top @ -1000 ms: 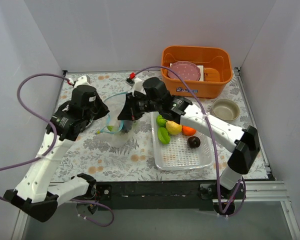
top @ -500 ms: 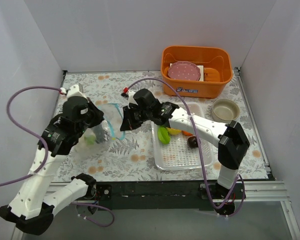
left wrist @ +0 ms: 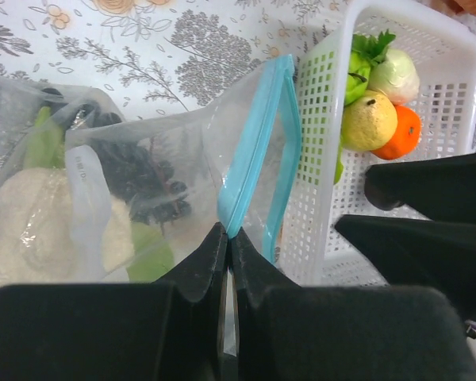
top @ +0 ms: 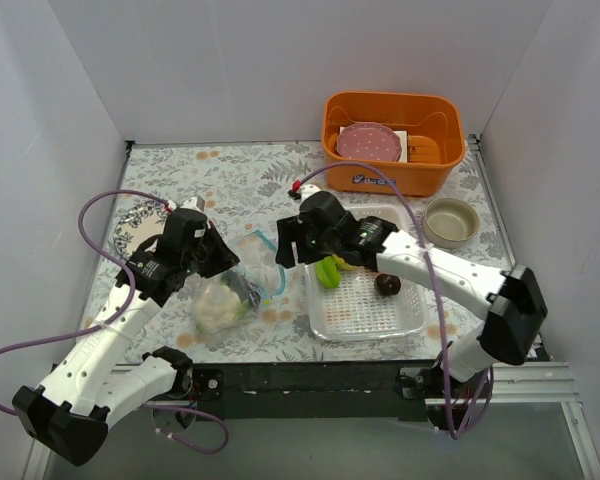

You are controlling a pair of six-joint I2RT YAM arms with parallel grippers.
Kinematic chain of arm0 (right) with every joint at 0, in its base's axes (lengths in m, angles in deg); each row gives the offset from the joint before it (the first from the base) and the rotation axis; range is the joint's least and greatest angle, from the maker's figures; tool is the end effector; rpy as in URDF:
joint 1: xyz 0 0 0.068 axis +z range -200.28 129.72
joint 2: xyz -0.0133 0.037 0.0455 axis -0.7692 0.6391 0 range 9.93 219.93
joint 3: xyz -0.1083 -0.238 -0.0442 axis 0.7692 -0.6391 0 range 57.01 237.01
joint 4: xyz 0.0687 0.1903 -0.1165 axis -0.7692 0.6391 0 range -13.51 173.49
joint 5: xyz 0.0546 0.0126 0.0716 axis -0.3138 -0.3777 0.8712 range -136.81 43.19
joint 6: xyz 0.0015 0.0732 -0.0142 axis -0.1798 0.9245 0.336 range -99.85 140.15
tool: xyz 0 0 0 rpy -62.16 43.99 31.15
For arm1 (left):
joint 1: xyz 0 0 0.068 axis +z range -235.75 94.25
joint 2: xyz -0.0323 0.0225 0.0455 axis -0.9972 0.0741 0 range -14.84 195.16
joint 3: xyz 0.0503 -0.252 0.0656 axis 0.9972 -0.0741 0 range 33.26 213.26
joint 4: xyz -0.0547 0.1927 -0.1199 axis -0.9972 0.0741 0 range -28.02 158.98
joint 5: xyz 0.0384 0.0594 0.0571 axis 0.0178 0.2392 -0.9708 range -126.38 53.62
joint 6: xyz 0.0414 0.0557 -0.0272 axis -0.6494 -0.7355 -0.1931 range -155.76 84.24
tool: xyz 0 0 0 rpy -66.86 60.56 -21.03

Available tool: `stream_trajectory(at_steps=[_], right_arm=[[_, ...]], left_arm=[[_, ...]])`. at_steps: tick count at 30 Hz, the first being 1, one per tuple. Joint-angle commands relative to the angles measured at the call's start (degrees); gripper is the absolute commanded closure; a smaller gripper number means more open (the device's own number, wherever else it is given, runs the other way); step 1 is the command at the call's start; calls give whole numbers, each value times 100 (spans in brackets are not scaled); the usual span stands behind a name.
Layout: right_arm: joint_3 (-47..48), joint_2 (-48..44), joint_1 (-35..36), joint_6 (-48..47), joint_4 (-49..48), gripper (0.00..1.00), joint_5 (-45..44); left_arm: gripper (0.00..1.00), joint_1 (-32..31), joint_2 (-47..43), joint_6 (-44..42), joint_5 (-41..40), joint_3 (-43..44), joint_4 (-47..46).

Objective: Place the food in the zip-top bag and seal the zipper
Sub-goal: Adjust the zipper food storage bag at the center of the board.

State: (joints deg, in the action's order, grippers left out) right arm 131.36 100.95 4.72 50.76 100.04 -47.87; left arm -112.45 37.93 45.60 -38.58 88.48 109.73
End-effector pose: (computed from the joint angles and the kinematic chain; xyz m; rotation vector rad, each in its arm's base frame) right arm 0.2029 0.2875 0.2772 -0.4949 2.3389 0.7375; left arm 0.1559 -0.0758 0.2895 -1.1812 2.2418 -0.8146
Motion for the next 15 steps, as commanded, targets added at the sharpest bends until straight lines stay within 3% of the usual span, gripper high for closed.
stream_trajectory(at_steps=[1, 7, 12, 15], right_arm=[[-209, -945, -103, -11, 404, 21, -1264], [-1331, -2017, -638, 41, 730, 15, -1582], [-2195, -2326, -1158, -152, 186, 16, -617], [-2424, -2203, -1290, -143, 28, 16, -483]], left_arm=[[100, 16, -13, -42, 543, 164, -361], [100, 16, 101, -146, 1010, 173, -687], [100, 16, 268, -226, 1125, 261, -705], [100, 16, 321, -252, 1186, 235, -688]])
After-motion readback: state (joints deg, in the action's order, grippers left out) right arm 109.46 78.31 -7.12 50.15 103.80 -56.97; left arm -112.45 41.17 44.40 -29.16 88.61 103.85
